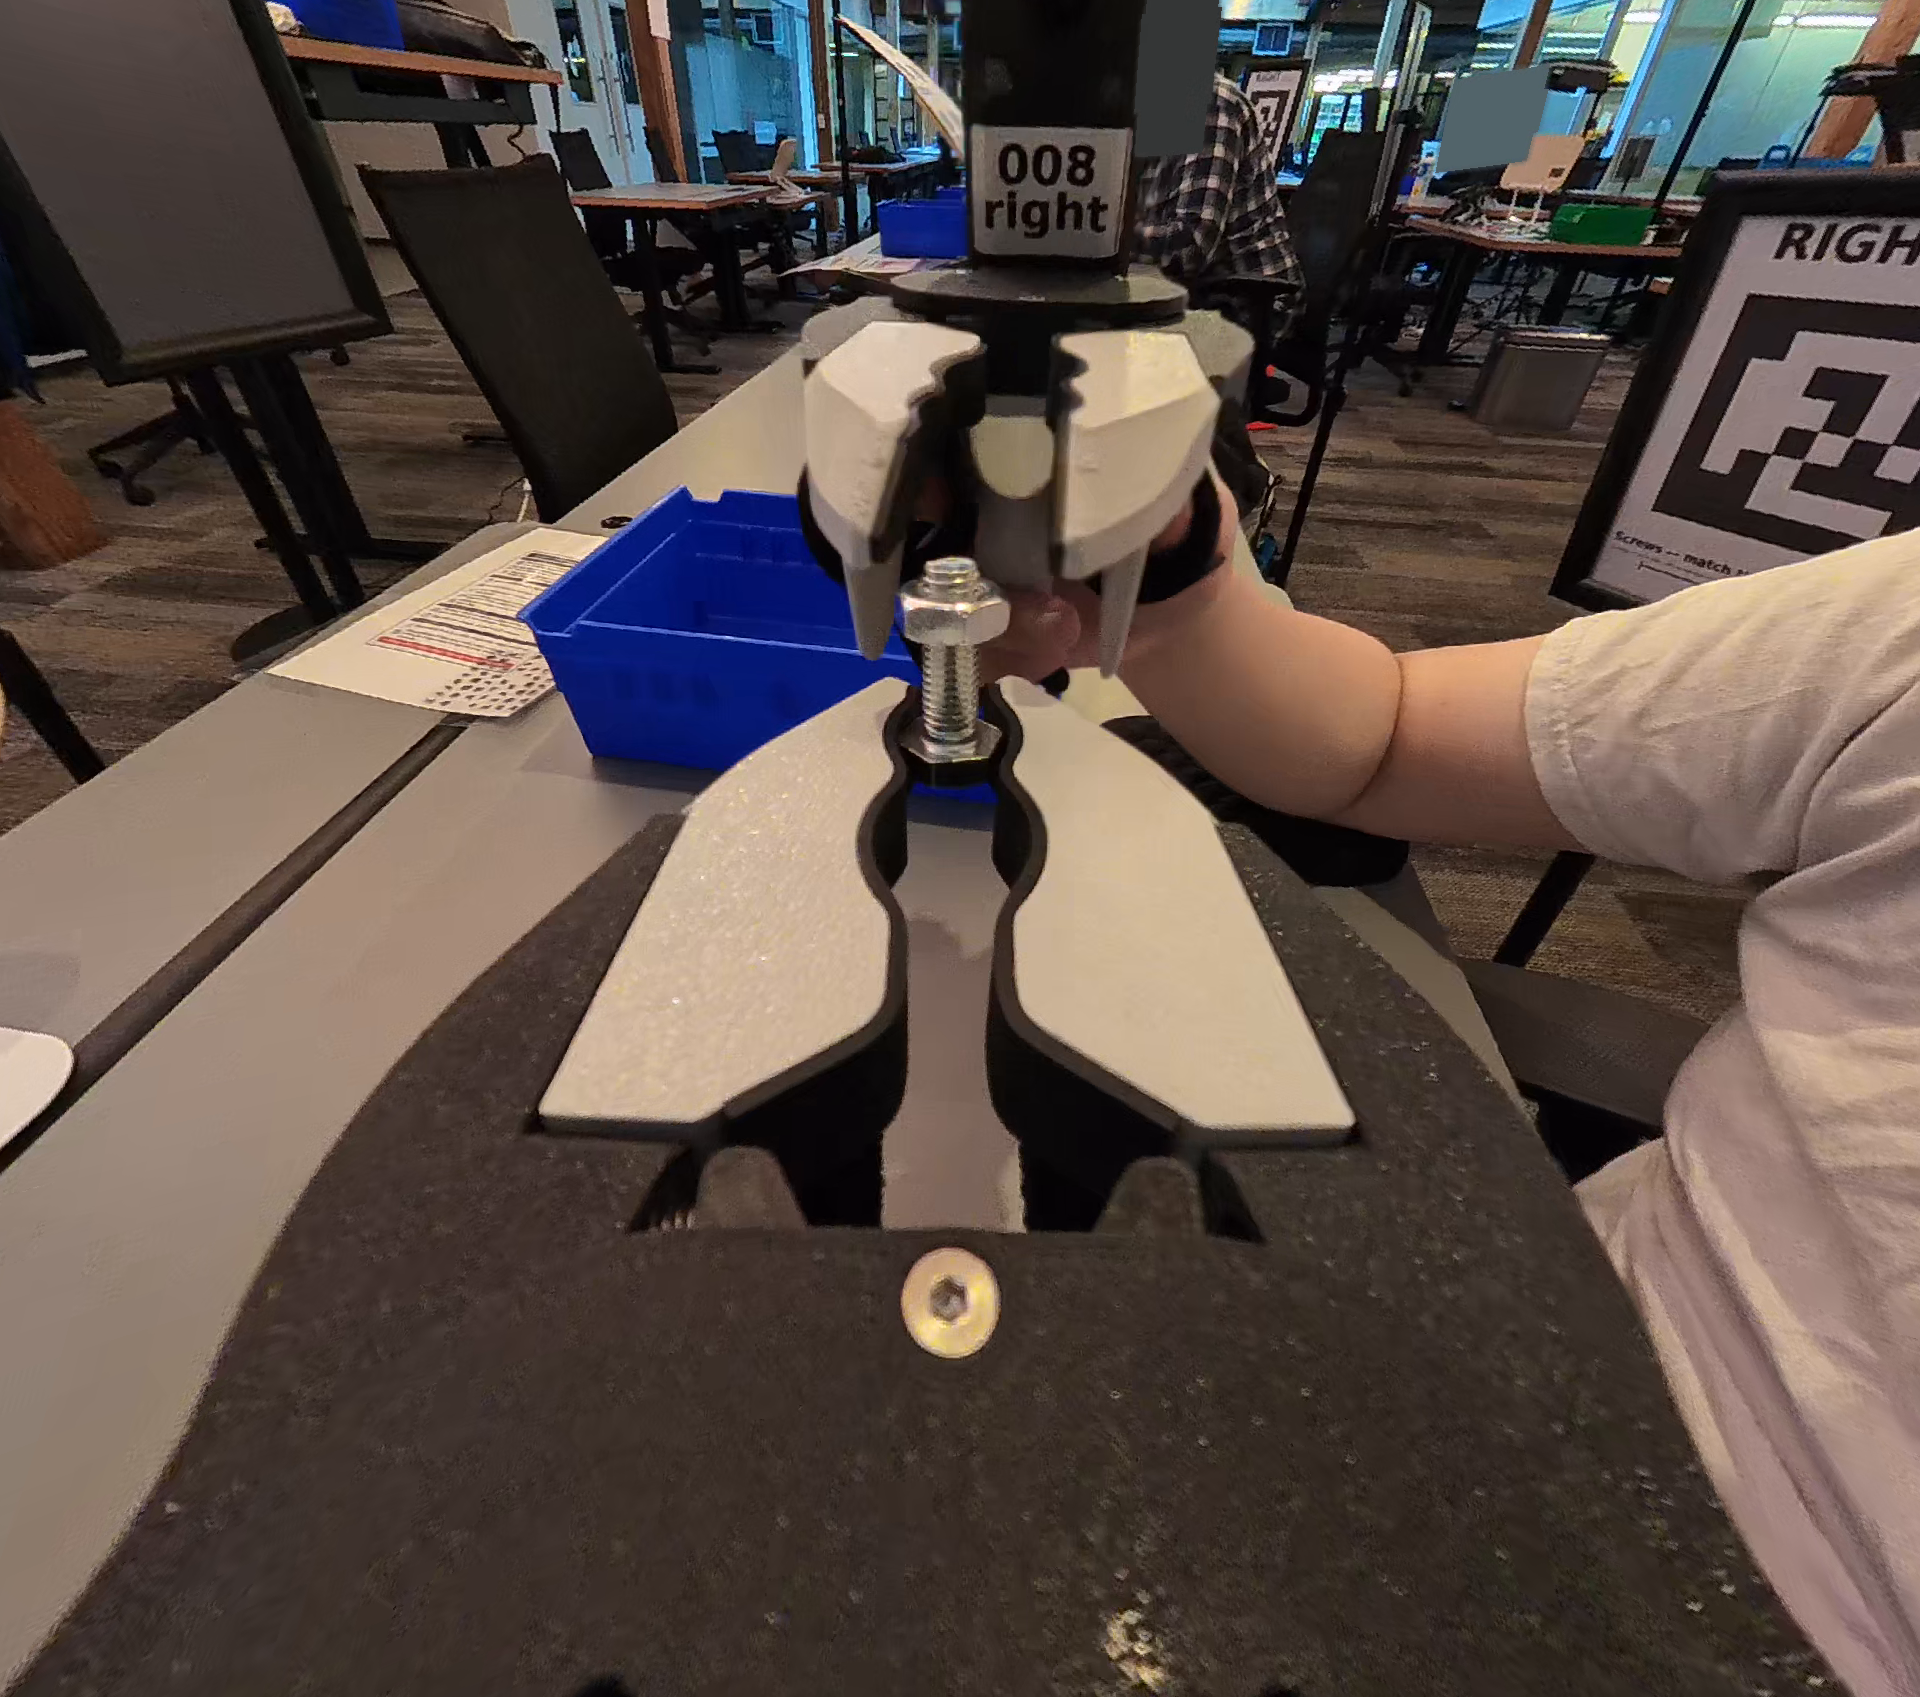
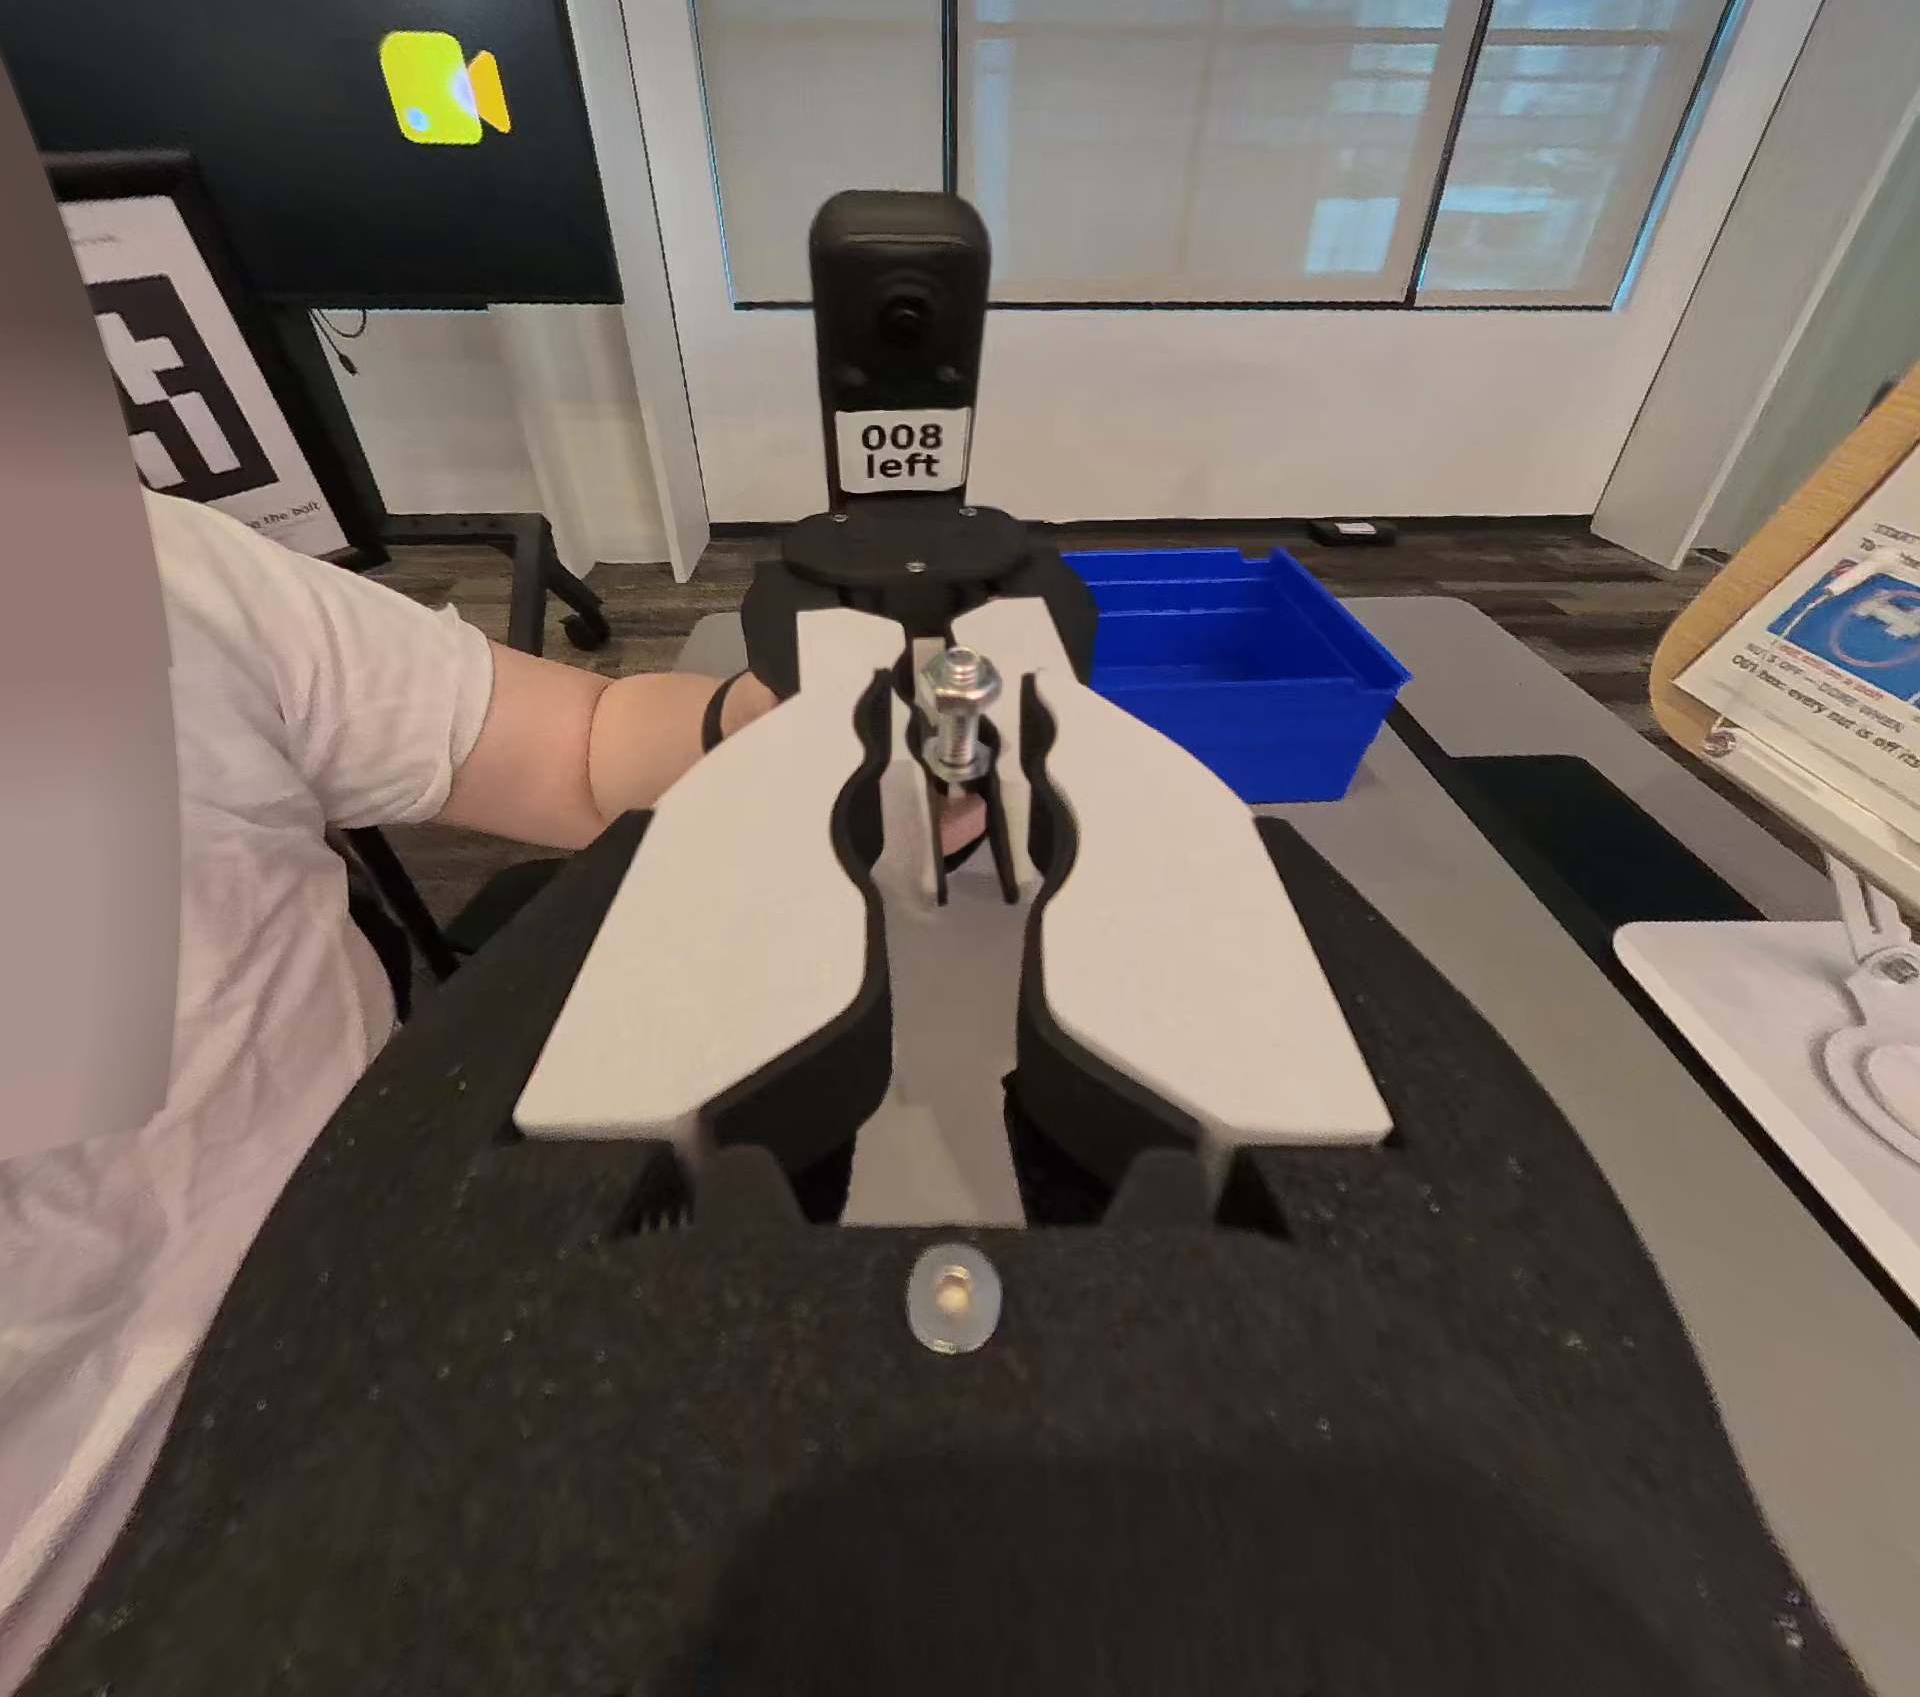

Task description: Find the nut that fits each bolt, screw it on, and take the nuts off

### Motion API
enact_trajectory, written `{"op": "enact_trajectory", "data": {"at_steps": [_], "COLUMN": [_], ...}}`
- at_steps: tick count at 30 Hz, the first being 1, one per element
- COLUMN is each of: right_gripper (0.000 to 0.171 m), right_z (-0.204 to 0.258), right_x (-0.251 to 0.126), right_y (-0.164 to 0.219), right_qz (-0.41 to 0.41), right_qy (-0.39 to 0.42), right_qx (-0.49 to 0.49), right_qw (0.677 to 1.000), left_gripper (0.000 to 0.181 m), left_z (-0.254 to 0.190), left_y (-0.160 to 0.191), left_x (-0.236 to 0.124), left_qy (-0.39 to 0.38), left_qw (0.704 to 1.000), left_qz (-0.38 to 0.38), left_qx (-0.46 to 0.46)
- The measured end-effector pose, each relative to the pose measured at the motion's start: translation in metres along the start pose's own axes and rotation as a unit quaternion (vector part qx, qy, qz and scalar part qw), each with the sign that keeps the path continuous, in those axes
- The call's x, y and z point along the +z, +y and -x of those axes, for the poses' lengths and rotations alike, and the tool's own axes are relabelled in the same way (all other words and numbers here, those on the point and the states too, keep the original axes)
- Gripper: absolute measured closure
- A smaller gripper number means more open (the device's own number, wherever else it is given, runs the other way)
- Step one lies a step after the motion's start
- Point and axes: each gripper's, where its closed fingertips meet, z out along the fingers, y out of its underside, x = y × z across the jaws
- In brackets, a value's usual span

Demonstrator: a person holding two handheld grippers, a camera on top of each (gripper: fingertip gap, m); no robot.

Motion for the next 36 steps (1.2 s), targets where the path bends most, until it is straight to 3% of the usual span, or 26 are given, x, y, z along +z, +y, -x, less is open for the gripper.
{"op": "enact_trajectory", "data": {"at_steps": [8,17,19,36], "right_gripper": [0.144,0.148,0.157,0.158], "right_z": [-0.012,0.0,0.004,0.007], "right_x": [0.0,0.004,0.004,0.003], "right_y": [0.01,0.006,0.006,0.012], "right_qz": [0.018,0.002,-0.001,0.031], "right_qy": [0.023,-0.019,-0.035,-0.032], "right_qx": [0.001,0.025,0.025,-0.025], "right_qw": [1.0,1.0,0.999,0.999], "left_gripper": [0.171,0.171,0.171,0.171], "left_z": [0.003,-0.004,-0.004,-0.007], "left_y": [0.002,0.002,0.003,0.012], "left_x": [0.0,0.002,0.003,0.006], "left_qy": [-0.013,0.002,-0.002,0.013], "left_qw": [1.0,1.0,1.0,0.999], "left_qz": [0.007,0.009,0.013,0.039], "left_qx": [0.009,0.018,0.022,0.017]}}
